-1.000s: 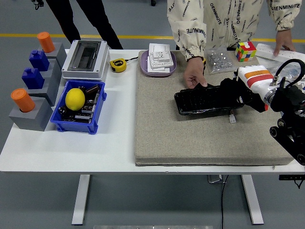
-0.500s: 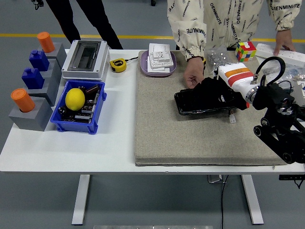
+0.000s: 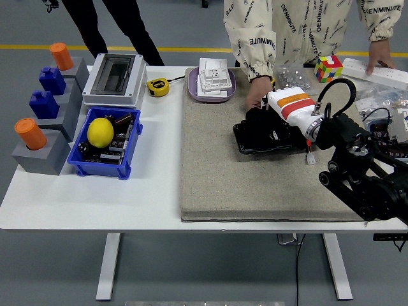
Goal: Pick the rag up,wipe the panel,place it on the desk
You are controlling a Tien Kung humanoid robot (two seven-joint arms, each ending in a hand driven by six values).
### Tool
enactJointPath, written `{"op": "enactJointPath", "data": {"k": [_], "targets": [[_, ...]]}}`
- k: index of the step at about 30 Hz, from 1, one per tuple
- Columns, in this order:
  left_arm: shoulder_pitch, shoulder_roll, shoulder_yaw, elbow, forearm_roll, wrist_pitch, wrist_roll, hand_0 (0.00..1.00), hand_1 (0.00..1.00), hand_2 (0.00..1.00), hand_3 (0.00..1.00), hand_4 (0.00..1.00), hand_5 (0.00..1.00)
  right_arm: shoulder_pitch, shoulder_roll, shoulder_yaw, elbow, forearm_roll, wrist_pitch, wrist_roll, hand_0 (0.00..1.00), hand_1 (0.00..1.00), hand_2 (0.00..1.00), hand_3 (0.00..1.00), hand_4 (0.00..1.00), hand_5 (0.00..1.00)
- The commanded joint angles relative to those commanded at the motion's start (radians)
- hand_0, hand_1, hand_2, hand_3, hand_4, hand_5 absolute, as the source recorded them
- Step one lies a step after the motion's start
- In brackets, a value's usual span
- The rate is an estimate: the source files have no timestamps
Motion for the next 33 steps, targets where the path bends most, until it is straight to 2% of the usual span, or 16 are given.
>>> {"op": "enactJointPath", "data": {"k": [19,26,33], "targets": [[-0.001,0.001,0.0,0.0,0.003,0.0,0.001,0.64,0.689,0.723,0.566,0.592,0.465,0.022,0.096,-0.059,0.013,0.009,-0.006,-0.003,0.226,0.358,0.438,0.415,0.993,0.052],[-0.001,0.001,-0.002,0.0,0.006,0.0,0.001,0.64,0.689,0.722,0.566,0.593,0.467,0.031,0.114,-0.075,0.019,0.011,-0.005,-0.004,0.225,0.357,0.436,0.414,0.992,0.053],[-0.001,0.002,0.001,0.0,0.005,-0.001,0.001,0.64,0.689,0.723,0.566,0.593,0.466,0.028,0.115,-0.078,0.015,0.012,-0.005,-0.004,0.225,0.358,0.437,0.415,0.992,0.051]]}}
